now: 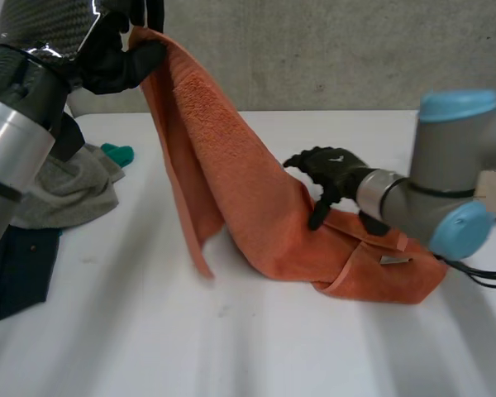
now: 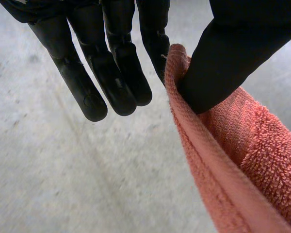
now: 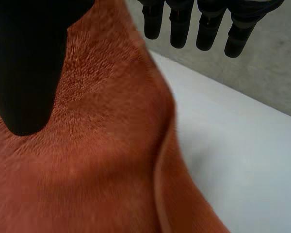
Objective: Fold the laundry.
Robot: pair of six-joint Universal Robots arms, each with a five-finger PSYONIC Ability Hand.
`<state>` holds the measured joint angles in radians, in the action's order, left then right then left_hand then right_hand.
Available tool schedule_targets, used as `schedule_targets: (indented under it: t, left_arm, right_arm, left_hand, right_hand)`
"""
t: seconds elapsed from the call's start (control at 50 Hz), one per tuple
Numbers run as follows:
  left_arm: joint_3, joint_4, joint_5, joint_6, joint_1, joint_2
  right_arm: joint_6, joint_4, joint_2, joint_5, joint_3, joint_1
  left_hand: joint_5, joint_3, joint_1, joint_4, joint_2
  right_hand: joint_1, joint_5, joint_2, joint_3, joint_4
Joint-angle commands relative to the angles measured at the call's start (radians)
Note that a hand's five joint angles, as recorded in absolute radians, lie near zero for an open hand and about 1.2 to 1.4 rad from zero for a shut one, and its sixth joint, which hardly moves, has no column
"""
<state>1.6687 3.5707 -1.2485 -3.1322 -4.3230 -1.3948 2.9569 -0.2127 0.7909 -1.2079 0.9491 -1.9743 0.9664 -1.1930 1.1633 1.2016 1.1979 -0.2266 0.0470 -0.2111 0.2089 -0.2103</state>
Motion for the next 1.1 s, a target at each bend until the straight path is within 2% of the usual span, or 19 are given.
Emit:
schedule_targets:
  t: [0.02, 0.08, 0.12, 0.14, 0.16, 0.26, 0.32, 0.36, 0.44, 0.52, 0.62, 0.7, 0.76, 0.84, 0.96, 1.06, 1.1]
  left_arm:
    - [0.085, 0.074, 0.050, 0.064, -0.026, 0.060]
    - [0.109, 0.057, 0.041, 0.064, -0.050, 0.051]
    - [0.124, 0.042, 0.037, 0.069, -0.066, 0.042]
    - [0.138, 0.033, 0.035, 0.064, -0.078, 0.033]
    - [0.144, 0.028, 0.032, 0.064, -0.083, 0.028]
    - [0.137, 0.031, 0.011, 0.049, -0.106, 0.004]
    - [0.085, 0.037, -0.045, 0.014, -0.130, -0.036]
    - [0.016, 0.045, -0.113, -0.017, -0.142, -0.079]
    - [-0.099, 0.045, -0.234, -0.048, -0.150, -0.145]
    - [-0.155, 0.040, -0.295, -0.039, -0.152, -0.190]
    - [-0.097, 0.025, -0.281, -0.020, -0.147, -0.208]
    - [0.064, 0.036, -0.264, -0.022, -0.150, -0.222]
    - [0.153, 0.054, -0.256, -0.031, -0.153, -0.249]
    - [0.294, 0.121, -0.230, -0.092, -0.164, -0.358]
    - [0.339, 0.165, -0.220, -0.221, -0.173, -0.513]
    - [0.332, 0.103, -0.226, -0.313, -0.169, -0.549]
    - [0.333, 0.079, -0.226, -0.321, -0.156, -0.521]
  right_arm:
    - [0.025, 0.136, -0.082, 0.001, -0.013, -0.070]
    - [0.027, 0.145, -0.082, -0.032, -0.012, -0.081]
    - [0.022, 0.157, -0.079, -0.045, -0.010, -0.081]
    - [0.019, 0.173, -0.079, -0.059, -0.016, -0.080]
    - [0.018, 0.182, -0.079, -0.068, -0.016, -0.078]
    - [-0.025, 0.252, -0.046, -0.168, -0.067, -0.054]
    - [-0.113, 0.335, 0.014, -0.209, -0.114, -0.040]
    - [-0.169, 0.430, 0.069, -0.214, -0.142, -0.034]
    - [-0.190, 0.620, 0.157, -0.194, -0.148, -0.029]
    - [-0.180, 0.697, 0.217, -0.125, -0.122, -0.021]
    - [-0.217, 0.645, 0.296, -0.113, 0.003, -0.014]
    - [-0.284, 0.592, 0.372, -0.148, 0.227, -0.023]
    - [-0.308, 0.569, 0.389, -0.142, 0.357, -0.026]
    - [-0.351, 0.549, 0.326, -0.119, 0.555, -0.047]
    - [-0.403, 0.538, 0.183, -0.140, 0.590, -0.055]
    - [-0.397, 0.475, 0.186, -0.176, 0.580, -0.058]
    - [-0.372, 0.472, 0.209, -0.174, 0.585, -0.058]
  left_hand:
    - [0.255, -0.203, 0.233, 0.195, 0.198]
    - [0.255, -0.203, 0.233, 0.195, 0.198]
    - [0.255, -0.203, 0.233, 0.195, 0.198]
    - [0.255, -0.203, 0.233, 0.195, 0.198]
    - [0.255, -0.203, 0.233, 0.195, 0.198]
    - [0.255, -0.203, 0.233, 0.195, 0.198]
    - [0.255, -0.203, 0.233, 0.195, 0.198]
    - [0.255, -0.203, 0.233, 0.195, 0.198]
    - [0.255, -0.203, 0.233, 0.195, 0.198]
    - [0.255, -0.203, 0.233, 0.195, 0.198]
    - [0.255, -0.203, 0.233, 0.195, 0.198]
    - [0.255, -0.203, 0.233, 0.195, 0.198]
    - [0.255, -0.203, 0.233, 0.195, 0.198]
    - [0.255, -0.203, 0.233, 0.195, 0.198]
    - [0.253, -0.201, 0.230, 0.192, 0.196]
    - [-0.070, 0.122, -0.092, -0.130, -0.127]
    - [-0.321, 0.373, -0.343, -0.382, -0.378]
  right_hand:
    - [0.049, -0.044, 0.034, -0.032, 0.033]
    - [-0.123, 0.129, -0.139, 0.141, -0.140]
    - [-0.384, 0.389, -0.399, 0.401, -0.400]
    - [-1.016, 1.021, -1.032, 1.034, -1.032]
    - [-1.168, 1.173, -1.184, 1.186, -1.184]
    - [-1.170, 1.175, -1.185, 1.187, -1.186]
    - [-1.170, 1.175, -1.185, 1.187, -1.186]
    - [-1.170, 1.175, -1.185, 1.187, -1.186]
    - [-1.170, 1.175, -1.185, 1.187, -1.186]
    - [-1.170, 1.175, -1.185, 1.187, -1.186]
    - [-1.170, 1.175, -1.185, 1.187, -1.186]
    - [-1.170, 1.175, -1.185, 1.187, -1.186]
    - [-1.170, 1.175, -1.185, 1.187, -1.186]
    - [-1.170, 1.175, -1.185, 1.187, -1.186]
    - [-1.170, 1.175, -1.185, 1.187, -1.186]
    - [-1.170, 1.175, -1.185, 1.187, -1.186]
    - [-1.170, 1.175, -1.185, 1.187, -1.186]
